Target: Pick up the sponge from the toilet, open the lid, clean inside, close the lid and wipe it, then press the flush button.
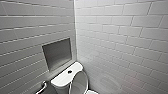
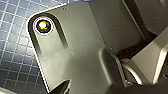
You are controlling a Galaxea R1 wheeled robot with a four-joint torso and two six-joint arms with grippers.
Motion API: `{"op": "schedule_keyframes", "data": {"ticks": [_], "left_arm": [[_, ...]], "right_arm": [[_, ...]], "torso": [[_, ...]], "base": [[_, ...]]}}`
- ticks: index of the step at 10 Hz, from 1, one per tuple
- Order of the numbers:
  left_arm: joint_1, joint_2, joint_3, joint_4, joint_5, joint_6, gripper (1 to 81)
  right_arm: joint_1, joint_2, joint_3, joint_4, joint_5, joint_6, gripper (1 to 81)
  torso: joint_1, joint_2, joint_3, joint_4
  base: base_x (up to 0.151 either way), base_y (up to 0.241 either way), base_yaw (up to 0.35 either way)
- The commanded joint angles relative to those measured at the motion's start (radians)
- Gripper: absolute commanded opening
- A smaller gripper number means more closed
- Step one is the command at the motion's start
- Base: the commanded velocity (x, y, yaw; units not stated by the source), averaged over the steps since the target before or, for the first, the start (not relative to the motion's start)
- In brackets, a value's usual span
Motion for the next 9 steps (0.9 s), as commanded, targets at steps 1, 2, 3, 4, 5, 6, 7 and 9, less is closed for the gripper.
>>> {"op": "schedule_keyframes", "data": {"ticks": [1,2,3,4,5,6,7,9], "left_arm": [[-0.045,0.001,-0.002,0.005,0.061,0.005,81.1],[-0.045,-0.001,-0.002,0.005,0.062,0.005,81.1],[-0.043,-0.001,-0.002,0.003,0.062,0.005,81.1],[-0.040,-0.002,-0.002,0.003,0.061,0.005,81.1],[-0.040,-0.002,-0.002,0.003,0.059,0.005,81.1],[-0.040,-0.002,-0.002,0.003,0.059,0.003,81.1],[-0.039,-0.001,-0.002,0.002,0.061,0.003,81.1],[-0.035,0.001,-0.002,0.000,0.061,0.003,81.1]], "right_arm": [[0.165,-0.065,0.034,0.005,-0.027,-0.009,1.0],[0.205,-0.056,0.013,0.029,-0.037,-0.009,1.0],[0.243,-0.032,-0.030,0.054,-0.066,-0.010,1.0],[0.271,0.012,-0.091,0.063,-0.114,-0.009,1.0],[0.299,0.071,-0.179,0.069,-0.152,-0.009,1.0],[0.322,0.136,-0.275,0.074,-0.210,-0.009,1.0],[0.336,0.215,-0.394,0.077,-0.268,-0.007,1.0],[0.362,0.306,-0.559,0.103,-0.339,-0.007,1.0]], "torso": [[0.062,-0.096,0.004,0.000],[0.082,-0.127,-0.026,0.000],[0.099,-0.152,-0.034,0.000],[0.117,-0.182,-0.044,0.000],[0.140,-0.219,-0.048,0.000],[0.163,-0.256,-0.048,0.000],[0.184,-0.289,-0.049,0.000],[0.232,-0.365,-0.049,0.000]], "base": [[0.000,0.000,0.000],[0.000,0.000,0.000],[0.000,0.000,0.000],[0.000,0.000,0.000],[0.000,0.000,0.000],[0.000,0.000,0.000],[0.000,0.000,0.000],[0.000,0.000,0.000]]}}
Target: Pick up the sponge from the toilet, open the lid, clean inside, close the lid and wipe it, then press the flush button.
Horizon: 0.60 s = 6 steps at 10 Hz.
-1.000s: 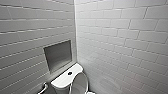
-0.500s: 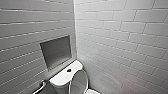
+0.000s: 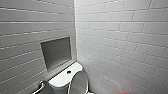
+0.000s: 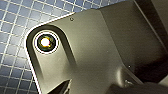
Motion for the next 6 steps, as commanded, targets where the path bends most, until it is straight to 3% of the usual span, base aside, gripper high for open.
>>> {"op": "schedule_keyframes", "data": {"ticks": [1,2,3,4,6], "left_arm": [[-0.039,0.001,-0.002,-0.001,0.060,0.003,81.1],[-0.039,0.001,-0.002,-0.004,0.060,0.003,81.1],[-0.039,0.004,-0.002,-0.004,0.060,0.003,81.1],[-0.040,0.007,-0.001,-0.004,0.062,0.003,81.1],[-0.039,0.005,-0.002,-0.004,0.063,0.003,81.1]], "right_arm": [[0.183,0.133,-0.266,0.044,-0.246,-0.005,1.0],[0.174,0.139,-0.277,0.041,-0.245,-0.003,1.0],[0.169,0.147,-0.289,0.033,-0.242,-0.005,1.0],[0.173,0.153,-0.292,0.032,-0.242,-0.005,1.0],[0.194,0.173,-0.300,0.029,-0.242,-0.005,1.0]], "torso": [[0.063,-0.097,0.000,0.000],[0.022,-0.035,0.000,0.031],[0.044,-0.069,-0.035,0.092],[0.052,-0.084,-0.040,0.099],[0.063,-0.098,-0.069,0.148]], "base": [[0.000,0.000,0.000],[0.000,0.000,0.000],[0.000,0.000,0.000],[0.000,0.000,0.000],[0.000,0.000,0.000]]}}
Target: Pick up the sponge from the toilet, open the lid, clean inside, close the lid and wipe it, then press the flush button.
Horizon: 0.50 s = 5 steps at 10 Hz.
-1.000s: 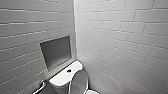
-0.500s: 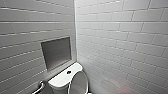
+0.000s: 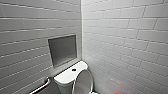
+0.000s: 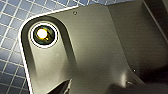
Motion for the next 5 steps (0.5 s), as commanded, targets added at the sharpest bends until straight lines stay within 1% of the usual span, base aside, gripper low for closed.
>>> {"op": "schedule_keyframes", "data": {"ticks": [1,2,3,4,5], "left_arm": [[-0.040,-0.002,-0.003,-0.005,0.062,0.003,81.1],[-0.039,-0.003,-0.003,-0.007,0.062,0.003,81.1],[-0.039,-0.002,-0.003,-0.007,0.063,0.003,81.1],[-0.039,0.000,-0.003,-0.004,0.063,0.003,81.1],[-0.039,0.000,-0.003,-0.005,0.063,0.003,81.1]], "right_arm": [[0.160,-0.015,-0.001,0.011,-0.056,-0.005,1.0],[0.172,-0.005,-0.001,0.011,-0.056,-0.005,1.0],[0.186,-0.001,-0.002,0.016,-0.055,-0.005,1.0],[0.209,0.005,-0.016,0.023,-0.058,-0.005,1.0],[0.228,0.018,-0.033,0.025,-0.062,-0.005,1.0]], "torso": [[0.000,0.000,-0.046,0.084],[0.000,0.000,-0.055,0.118],[0.065,-0.100,-0.026,0.058],[0.066,-0.102,-0.032,0.088],[0.073,-0.113,-0.036,0.101]], "base": [[0.000,0.000,0.000],[0.000,0.000,0.000],[0.000,0.000,0.000],[0.000,0.000,0.000],[0.000,0.000,0.000]]}}
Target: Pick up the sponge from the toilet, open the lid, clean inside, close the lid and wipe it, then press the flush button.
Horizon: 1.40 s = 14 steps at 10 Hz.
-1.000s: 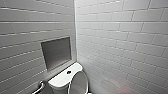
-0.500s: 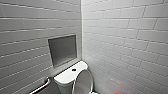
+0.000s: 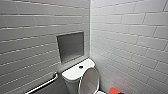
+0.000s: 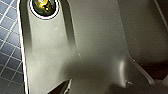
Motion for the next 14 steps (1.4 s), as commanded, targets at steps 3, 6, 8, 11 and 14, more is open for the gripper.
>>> {"op": "schedule_keyframes", "data": {"ticks": [3,6,8,11,14], "left_arm": [[-0.043,0.001,-0.002,-0.006,0.059,0.002,81.1],[-0.043,0.001,-0.002,-0.008,0.059,0.002,81.1],[-0.037,-0.006,-0.002,-0.008,0.060,0.003,81.1],[-0.028,-0.009,0.021,-0.002,0.060,0.003,81.1],[-0.023,-0.013,0.024,-0.003,0.060,0.003,81.1]], "right_arm": [[0.196,0.010,-0.042,0.020,-0.068,-0.003,1.0],[0.211,0.018,-0.042,0.026,-0.068,-0.003,1.0],[0.215,0.019,-0.041,0.026,-0.070,-0.003,1.0],[0.234,0.019,-0.039,0.027,-0.070,-0.003,1.0],[0.262,0.064,-0.058,0.063,-0.059,0.000,1.0]], "torso": [[0.042,-0.068,0.000,0.000],[0.078,-0.126,-0.079,0.000],[0.084,-0.136,-0.058,0.001],[0.086,-0.136,-0.095,0.001],[0.086,-0.136,-0.095,0.001]], "base": [[0.000,0.000,0.000],[0.000,0.000,0.000],[0.000,0.000,0.000],[0.000,0.000,0.000],[0.000,0.000,0.000]]}}
